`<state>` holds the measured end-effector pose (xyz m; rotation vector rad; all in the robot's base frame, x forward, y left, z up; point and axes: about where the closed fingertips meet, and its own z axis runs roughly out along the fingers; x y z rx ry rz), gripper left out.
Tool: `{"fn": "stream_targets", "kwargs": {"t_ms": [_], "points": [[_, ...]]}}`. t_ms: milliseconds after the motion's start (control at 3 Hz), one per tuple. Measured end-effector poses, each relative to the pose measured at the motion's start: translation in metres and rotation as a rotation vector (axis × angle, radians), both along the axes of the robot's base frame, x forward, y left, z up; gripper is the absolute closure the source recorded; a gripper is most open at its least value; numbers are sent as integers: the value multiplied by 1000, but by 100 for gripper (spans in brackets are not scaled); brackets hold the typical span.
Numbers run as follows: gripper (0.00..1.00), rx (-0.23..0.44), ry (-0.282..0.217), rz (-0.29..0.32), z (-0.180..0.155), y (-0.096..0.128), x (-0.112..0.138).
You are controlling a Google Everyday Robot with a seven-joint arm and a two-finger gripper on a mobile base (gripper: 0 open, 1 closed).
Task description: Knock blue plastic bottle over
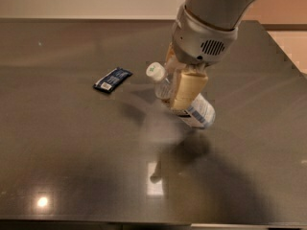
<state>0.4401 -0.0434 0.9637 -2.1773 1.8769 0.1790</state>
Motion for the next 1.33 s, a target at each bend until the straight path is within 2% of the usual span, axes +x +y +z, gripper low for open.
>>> {"fn": "stream_targets", "kwargs": {"t_ms": [333,667,1000,1333], "points": [[100,-126,-9,-5,-19,-21,18],[100,-245,-28,20,-39,-33,30],[82,-349,-23,61,-62,-40,36],[58,-436,-13,115,-81,-45,35]]}}
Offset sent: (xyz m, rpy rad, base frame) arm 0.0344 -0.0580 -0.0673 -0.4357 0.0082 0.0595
